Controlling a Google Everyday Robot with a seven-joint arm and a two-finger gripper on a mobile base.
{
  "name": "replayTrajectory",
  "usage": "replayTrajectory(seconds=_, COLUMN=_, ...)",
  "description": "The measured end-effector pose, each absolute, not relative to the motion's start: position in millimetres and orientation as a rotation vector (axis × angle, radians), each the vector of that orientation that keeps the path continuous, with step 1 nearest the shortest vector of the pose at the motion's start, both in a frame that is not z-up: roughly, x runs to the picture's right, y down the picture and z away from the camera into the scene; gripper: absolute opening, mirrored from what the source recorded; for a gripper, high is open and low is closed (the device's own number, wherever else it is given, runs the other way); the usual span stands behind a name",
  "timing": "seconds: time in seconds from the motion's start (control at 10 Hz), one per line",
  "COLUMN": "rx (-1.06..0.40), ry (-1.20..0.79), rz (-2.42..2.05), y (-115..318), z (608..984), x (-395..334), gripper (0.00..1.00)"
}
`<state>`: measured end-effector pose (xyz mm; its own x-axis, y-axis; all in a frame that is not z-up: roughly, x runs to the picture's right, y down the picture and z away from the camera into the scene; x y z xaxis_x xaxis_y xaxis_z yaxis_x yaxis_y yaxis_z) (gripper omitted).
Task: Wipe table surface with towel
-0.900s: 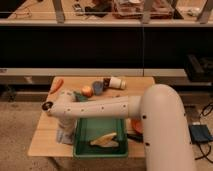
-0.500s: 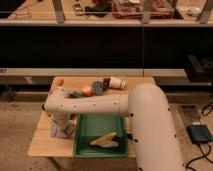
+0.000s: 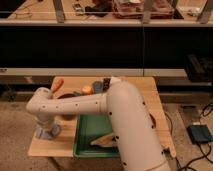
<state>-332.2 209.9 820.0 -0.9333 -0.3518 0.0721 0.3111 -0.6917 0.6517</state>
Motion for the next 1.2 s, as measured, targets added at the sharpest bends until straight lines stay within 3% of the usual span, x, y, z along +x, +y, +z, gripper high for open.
replayTrajectory(seconds=0.5, rx=0.062, ry=-1.065, rz=-2.627, y=241.9, z=785.9, x=-283.1, gripper=0.0)
replayTrajectory(seconds=0.9, rx=-0.057, ry=-1.004, rz=-2.579, y=231.4, z=797.0, x=-221.2, gripper=0.0)
replayTrajectory(seconds=1.2, rx=-0.062, ry=-0.961, rz=-2.558, y=210.1, z=814.9, x=-215.7, gripper=0.0)
